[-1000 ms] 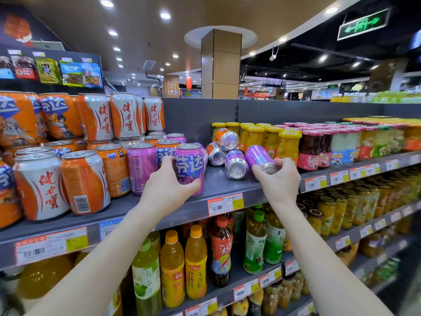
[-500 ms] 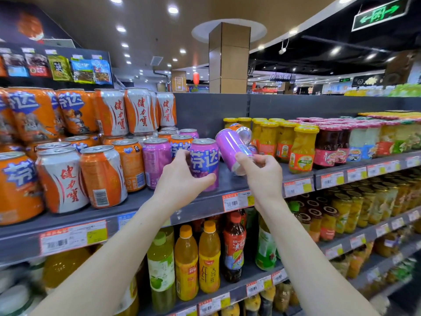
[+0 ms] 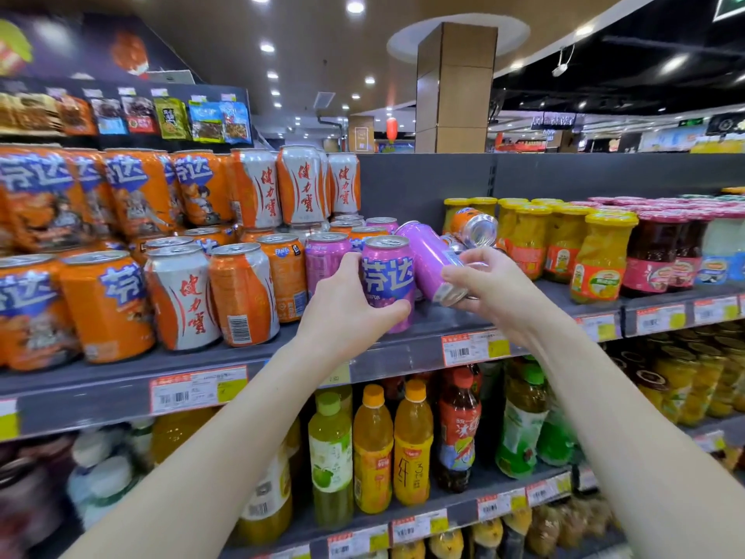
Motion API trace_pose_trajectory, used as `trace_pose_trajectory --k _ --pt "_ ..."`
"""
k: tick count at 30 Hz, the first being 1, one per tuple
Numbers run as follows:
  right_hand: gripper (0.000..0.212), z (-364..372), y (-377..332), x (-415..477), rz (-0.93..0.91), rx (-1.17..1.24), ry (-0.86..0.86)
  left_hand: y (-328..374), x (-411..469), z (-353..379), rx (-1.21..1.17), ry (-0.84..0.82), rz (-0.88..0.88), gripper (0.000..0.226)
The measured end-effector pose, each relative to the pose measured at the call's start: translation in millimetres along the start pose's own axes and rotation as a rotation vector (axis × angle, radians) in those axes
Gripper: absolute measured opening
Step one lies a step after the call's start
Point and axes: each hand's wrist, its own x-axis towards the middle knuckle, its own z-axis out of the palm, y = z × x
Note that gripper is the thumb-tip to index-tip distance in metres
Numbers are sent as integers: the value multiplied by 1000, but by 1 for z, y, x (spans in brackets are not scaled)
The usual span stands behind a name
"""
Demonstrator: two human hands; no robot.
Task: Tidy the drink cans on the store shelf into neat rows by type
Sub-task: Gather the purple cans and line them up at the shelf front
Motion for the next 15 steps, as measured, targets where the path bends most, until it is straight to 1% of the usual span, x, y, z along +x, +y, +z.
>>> trace_pose_trajectory --k 3,4,5,8,9,10,13,14,15 --pt "63 -5 -3 8 54 -109 -167 -2 -1 -1 -3 6 2 63" --pt "64 -5 -4 10 60 -152 -216 -2 -1 -2 0 12 5 63" --pt "61 -5 -5 11 61 -180 -260 -3 -2 -2 4 17 8 63" --pt "39 -3 -8 10 36 -228 -316 -2 -3 -4 15 17 15 65" --pt "35 -2 -8 9 33 -237 -313 -2 -3 -4 20 18 15 65" --pt "37 -2 -7 9 30 -241 -300 -2 -4 -5 26 22 11 66" --pt "66 5 -4 8 -17 -287 -270 -3 -8 -11 61 36 -1 72" --pt "71 8 -4 7 -35 -310 -261 -2 -10 -13 77 44 -3 74" --pt "72 12 -6 5 -60 -333 -262 -2 -12 -16 94 57 -1 75"
